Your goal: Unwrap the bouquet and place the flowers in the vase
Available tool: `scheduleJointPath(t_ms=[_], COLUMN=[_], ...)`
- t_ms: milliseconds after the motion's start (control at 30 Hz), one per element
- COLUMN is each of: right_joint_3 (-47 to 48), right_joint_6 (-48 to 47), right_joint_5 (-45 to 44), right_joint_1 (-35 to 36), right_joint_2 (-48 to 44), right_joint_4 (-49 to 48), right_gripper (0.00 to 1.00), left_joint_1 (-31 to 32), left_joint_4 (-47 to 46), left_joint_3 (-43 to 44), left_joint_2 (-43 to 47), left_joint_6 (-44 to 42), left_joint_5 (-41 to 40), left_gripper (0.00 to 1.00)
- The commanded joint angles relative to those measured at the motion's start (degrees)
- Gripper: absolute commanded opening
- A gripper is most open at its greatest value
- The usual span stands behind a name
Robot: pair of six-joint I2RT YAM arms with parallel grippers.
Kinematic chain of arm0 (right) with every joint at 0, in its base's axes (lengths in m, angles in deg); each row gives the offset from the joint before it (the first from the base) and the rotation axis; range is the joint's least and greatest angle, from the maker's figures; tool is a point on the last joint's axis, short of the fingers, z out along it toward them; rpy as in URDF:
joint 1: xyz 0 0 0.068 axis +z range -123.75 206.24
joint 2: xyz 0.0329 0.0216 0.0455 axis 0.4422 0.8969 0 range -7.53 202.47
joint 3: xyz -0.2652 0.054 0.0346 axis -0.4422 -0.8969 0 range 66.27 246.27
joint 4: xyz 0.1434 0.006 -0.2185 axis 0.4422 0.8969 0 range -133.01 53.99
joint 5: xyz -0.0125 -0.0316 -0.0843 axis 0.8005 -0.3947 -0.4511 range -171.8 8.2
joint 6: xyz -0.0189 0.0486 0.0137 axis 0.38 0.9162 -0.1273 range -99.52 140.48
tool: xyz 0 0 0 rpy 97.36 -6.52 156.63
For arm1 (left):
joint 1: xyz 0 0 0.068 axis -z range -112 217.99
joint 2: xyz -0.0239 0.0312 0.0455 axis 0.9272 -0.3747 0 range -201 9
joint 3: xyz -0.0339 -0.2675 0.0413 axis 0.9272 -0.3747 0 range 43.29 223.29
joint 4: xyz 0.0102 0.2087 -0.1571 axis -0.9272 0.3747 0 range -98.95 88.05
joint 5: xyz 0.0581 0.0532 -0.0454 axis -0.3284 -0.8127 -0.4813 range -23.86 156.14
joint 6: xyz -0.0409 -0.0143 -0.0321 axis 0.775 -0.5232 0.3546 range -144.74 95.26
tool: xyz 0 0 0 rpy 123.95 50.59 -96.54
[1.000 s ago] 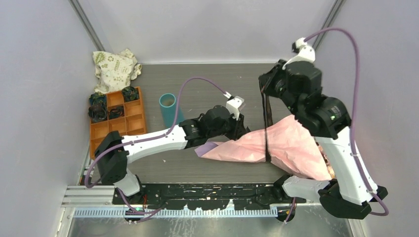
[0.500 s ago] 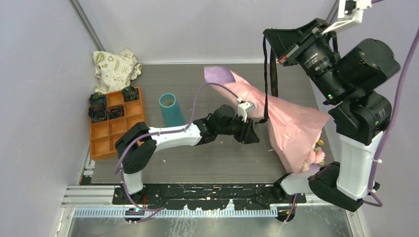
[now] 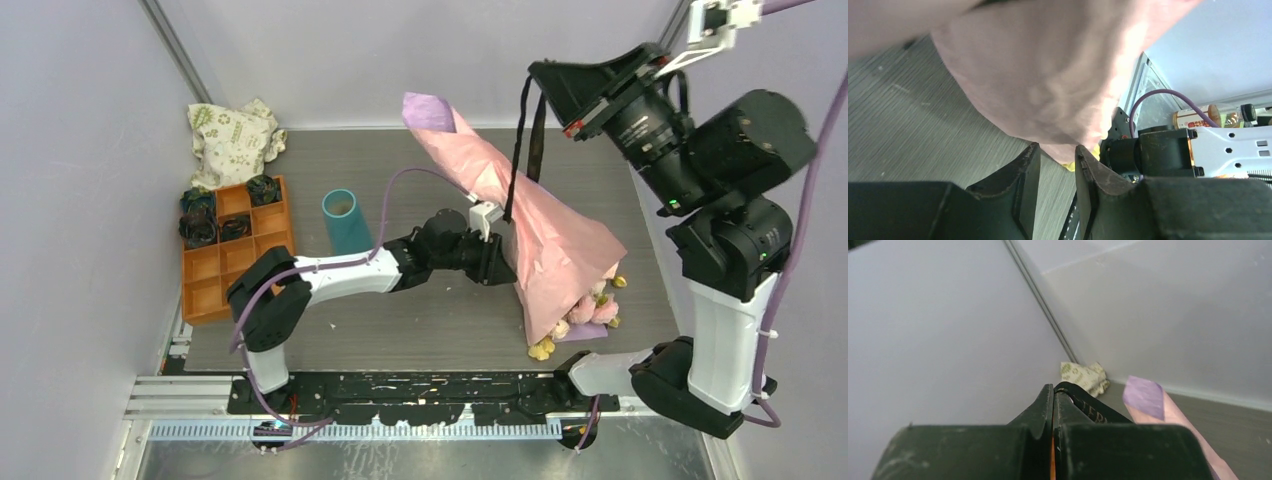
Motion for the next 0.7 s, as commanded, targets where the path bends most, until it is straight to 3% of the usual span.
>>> scheduleJointPath(t_ms=[0, 100, 200, 333, 433, 533, 667], right_joint_3=[-9.7, -16.9, -21.2, -30.4, -43.2, -54.7, -66.1], right_joint_6=[-0.2, 0.5, 1.0, 4.2, 8.5, 11.9, 14.5], right_joint_5=[-6.9, -12.0, -17.8, -21.0, -20.9, -18.8, -14.7], right_joint_1=[0.1, 0.1, 0.0, -0.1, 0.0, 0.0, 0.0], right_joint_2=[-1.4, -1.6, 0.2, -1.8, -8.8, -14.2, -14.7], right_joint_4=[1.1, 4.2, 9.7, 12.7, 8.4, 6.4, 5.7], right_gripper=[0.05, 0.24, 0.75, 0.81, 0.99, 1.0, 0.98], left_joint_1=[-0.2, -0.2, -0.1, 0.2, 0.2, 0.2, 0.1], left_joint_4=[3.1, 8.1, 13.9, 21.6, 24.2, 26.0, 29.4], left_joint_3=[-2.3, -4.4, -5.9, -5.8, -4.8, -2.1, 5.9], left_joint_2=[10.4, 17.1, 25.6, 34.3, 36.8, 34.2, 24.4], left_joint_6=[0.6, 0.3, 0.3, -1.5, -3.7, -6.2, -9.2], left_joint_5=[-4.9, -9.2, -15.0, -23.6, -28.7, -31.8, -32.5], left_gripper=[0.33, 0.33, 0.33, 0.37, 0.44, 0.48, 0.45])
